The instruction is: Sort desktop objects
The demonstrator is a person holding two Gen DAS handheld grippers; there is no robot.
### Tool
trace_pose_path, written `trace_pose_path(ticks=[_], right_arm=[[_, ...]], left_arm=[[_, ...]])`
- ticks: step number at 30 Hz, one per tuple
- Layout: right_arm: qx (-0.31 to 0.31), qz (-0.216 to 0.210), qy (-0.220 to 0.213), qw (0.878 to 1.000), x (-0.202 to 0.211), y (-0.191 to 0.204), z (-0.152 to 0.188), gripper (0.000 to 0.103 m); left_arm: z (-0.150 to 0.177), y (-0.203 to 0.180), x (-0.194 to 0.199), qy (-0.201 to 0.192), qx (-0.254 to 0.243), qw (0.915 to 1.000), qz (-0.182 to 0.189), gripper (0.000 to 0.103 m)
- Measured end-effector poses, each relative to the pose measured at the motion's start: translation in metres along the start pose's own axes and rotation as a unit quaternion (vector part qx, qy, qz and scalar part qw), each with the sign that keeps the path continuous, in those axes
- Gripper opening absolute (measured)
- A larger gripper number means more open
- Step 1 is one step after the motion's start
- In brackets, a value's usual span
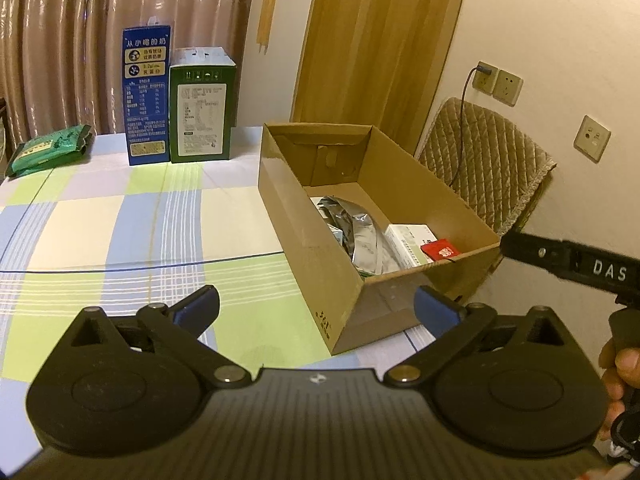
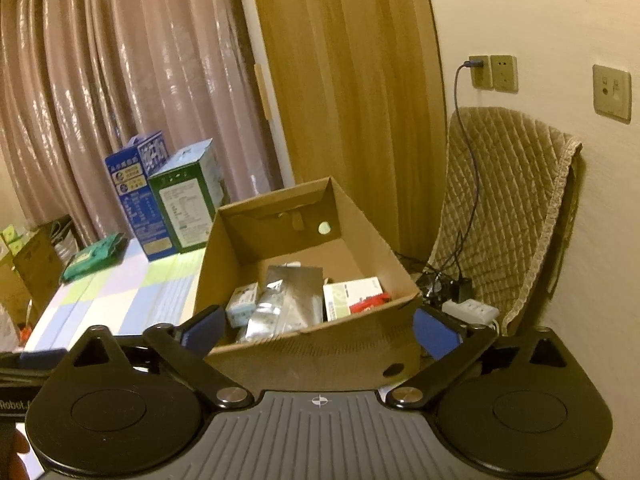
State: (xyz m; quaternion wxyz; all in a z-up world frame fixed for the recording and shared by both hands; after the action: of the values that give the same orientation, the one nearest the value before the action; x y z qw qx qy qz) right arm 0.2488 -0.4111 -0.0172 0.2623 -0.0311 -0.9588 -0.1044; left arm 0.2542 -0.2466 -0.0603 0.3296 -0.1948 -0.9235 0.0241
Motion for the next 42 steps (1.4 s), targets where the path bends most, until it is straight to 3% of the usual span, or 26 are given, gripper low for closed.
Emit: trace_pose_path(ticks=[15, 26, 42], right_arm=[[0.011, 0.017, 0.019, 1.000, 0.050, 0.003, 0.015, 0.101], [0.053, 0.042, 0.066, 0.996, 0.076, 0.012, 0.036, 0.101], [0.081, 0.028, 0.068, 0.994, 0.100, 0.031, 0.040, 0.101]], left_arm=[[0.016, -0.004, 0.041, -0.001, 0.018, 0.9998, -0.009, 0.102], [0.033, -0.002, 0.067, 0.012, 0.029, 0.9994, -0.016, 0.102], [0.039, -0.005, 0.084, 0.009, 0.012, 0.9992, -0.036, 0.102]])
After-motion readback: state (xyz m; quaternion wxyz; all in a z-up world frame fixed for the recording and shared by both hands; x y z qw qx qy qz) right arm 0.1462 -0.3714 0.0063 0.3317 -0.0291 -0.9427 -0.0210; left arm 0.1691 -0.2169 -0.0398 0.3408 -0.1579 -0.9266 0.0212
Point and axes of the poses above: each gripper's, at about its wrist camera, not at the fingertips, and x roughly against the way its jaws point, y to its left, z to its underside, the point moved 10 cm from there along -x, roughly the way its jaws point
